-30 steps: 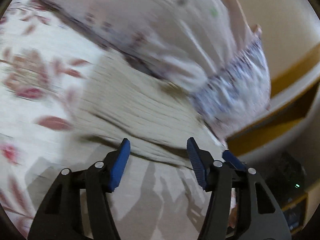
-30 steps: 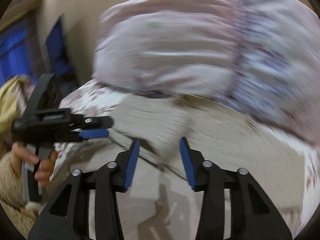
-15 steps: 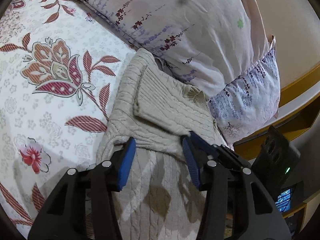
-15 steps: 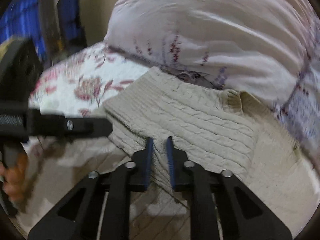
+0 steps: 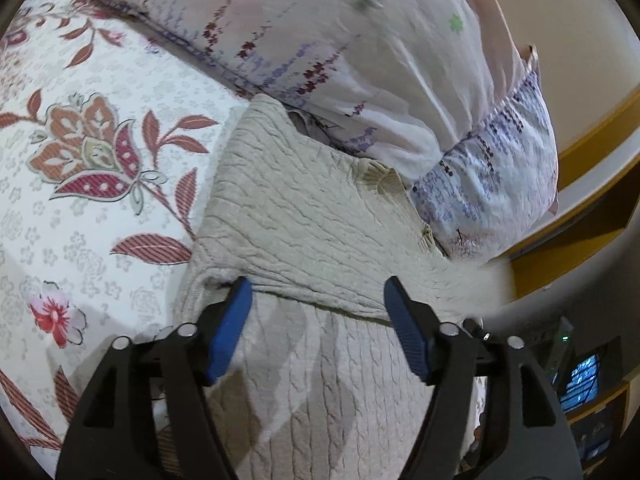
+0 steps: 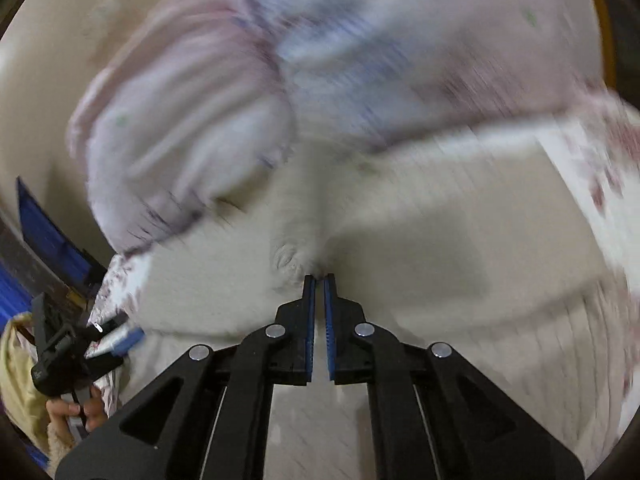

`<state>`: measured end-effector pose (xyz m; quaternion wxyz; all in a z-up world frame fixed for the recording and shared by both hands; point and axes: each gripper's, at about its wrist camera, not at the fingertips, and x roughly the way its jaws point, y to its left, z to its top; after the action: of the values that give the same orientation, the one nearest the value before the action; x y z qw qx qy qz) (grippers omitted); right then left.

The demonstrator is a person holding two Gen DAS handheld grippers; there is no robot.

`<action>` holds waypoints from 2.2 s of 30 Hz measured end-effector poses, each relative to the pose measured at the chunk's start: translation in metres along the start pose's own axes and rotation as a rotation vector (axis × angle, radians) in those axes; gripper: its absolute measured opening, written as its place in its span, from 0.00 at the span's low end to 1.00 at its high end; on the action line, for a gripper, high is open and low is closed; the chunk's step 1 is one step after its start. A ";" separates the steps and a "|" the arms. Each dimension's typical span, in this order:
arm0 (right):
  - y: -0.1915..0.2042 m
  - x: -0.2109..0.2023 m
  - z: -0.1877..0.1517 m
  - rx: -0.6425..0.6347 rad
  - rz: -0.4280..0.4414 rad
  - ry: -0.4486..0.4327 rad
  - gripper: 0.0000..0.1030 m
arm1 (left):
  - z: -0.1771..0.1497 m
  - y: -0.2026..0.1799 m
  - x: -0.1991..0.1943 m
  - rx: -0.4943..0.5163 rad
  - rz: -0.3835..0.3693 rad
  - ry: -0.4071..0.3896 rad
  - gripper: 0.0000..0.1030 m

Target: Fold small clothes

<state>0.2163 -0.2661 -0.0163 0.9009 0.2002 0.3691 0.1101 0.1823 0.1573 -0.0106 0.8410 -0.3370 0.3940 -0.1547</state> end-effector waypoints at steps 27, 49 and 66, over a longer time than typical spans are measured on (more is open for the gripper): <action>-0.031 -0.012 0.040 0.056 -0.245 -0.080 0.09 | -0.018 -0.006 -0.019 0.052 -0.011 0.035 0.82; -0.105 -0.135 -0.072 0.197 -0.085 0.039 0.42 | -0.087 0.019 -0.105 0.039 -0.073 0.053 0.67; -0.081 -0.171 -0.157 0.156 0.216 0.219 0.16 | -0.167 0.002 -0.122 0.005 -0.200 0.205 0.40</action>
<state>-0.0115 -0.3543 -0.0474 0.8199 0.2949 0.4487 0.1985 -0.0243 0.1487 -0.0211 0.7777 -0.3548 0.4418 -0.2723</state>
